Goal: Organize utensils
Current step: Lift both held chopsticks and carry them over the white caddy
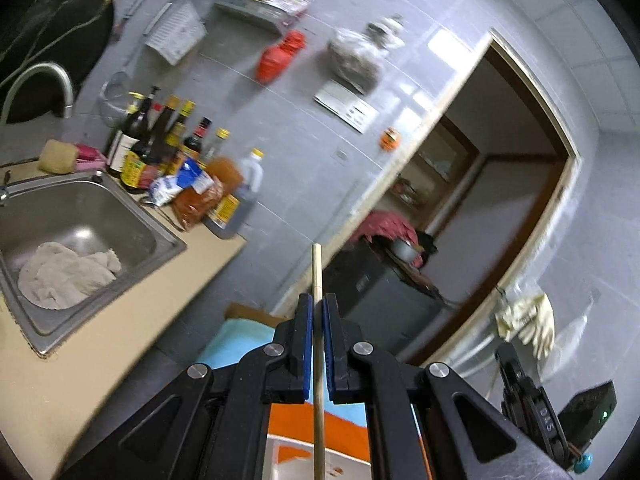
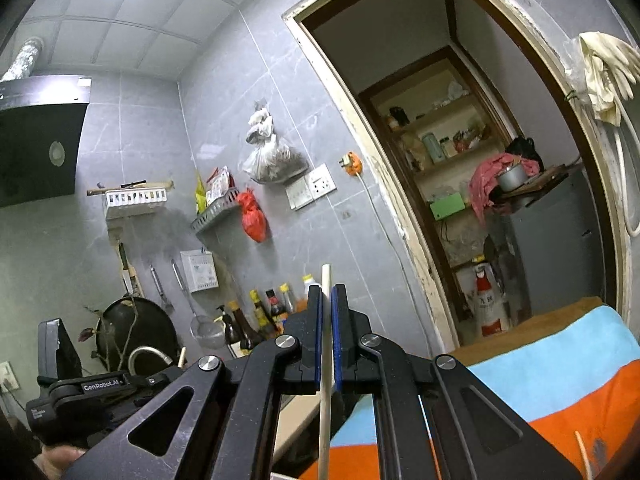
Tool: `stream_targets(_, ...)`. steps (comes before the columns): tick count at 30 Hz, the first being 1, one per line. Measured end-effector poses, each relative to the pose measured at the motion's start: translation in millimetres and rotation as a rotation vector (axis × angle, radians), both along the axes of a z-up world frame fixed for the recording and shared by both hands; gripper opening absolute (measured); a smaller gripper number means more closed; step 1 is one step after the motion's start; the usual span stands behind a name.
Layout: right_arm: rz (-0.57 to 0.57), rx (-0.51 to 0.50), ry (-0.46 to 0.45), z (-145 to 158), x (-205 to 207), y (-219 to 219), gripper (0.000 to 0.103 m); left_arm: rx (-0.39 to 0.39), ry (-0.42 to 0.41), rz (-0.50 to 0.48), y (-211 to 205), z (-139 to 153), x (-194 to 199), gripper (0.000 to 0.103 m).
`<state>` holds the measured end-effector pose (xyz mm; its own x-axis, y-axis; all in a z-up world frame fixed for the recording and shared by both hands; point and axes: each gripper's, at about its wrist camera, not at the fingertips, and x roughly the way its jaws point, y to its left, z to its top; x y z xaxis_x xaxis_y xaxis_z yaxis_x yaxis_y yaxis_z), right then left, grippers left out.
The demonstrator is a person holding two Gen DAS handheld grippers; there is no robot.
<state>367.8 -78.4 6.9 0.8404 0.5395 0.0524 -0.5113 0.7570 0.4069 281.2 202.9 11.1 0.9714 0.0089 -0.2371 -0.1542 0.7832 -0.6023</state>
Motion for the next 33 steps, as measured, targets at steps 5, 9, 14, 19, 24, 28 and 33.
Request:
stream_targets(5,-0.018,0.030,-0.004,-13.8,5.9,10.8,0.004,0.008,-0.024,0.040,15.3,-13.7,11.2,0.005)
stream_targets(9,-0.045,0.055,-0.005,-23.5,12.4,12.9,0.004,0.056,-0.055,0.053,12.8,-19.9,19.8,0.005)
stream_targets(14,-0.076,0.058,0.004,-37.7,19.9,16.7,0.004,0.125,-0.054,0.060,1.8,-30.8,27.4,0.005)
stream_targets(19,-0.087,0.043,0.021,-50.7,25.4,19.1,0.004,0.206,-0.046,0.065,-7.3,-36.3,28.9,0.005)
stream_targets(24,-0.090,0.032,0.027,-57.6,26.5,17.9,0.004,0.227,-0.039,0.072,-9.7,-39.2,29.0,0.005)
stream_targets(28,-0.089,0.020,0.017,-60.2,23.0,17.1,0.004,0.247,-0.027,0.069,-12.8,-40.7,26.7,0.005)
stream_targets(33,-0.086,0.014,0.016,-61.4,22.0,16.7,0.004,0.259,0.004,0.053,-16.0,-42.9,20.7,0.005)
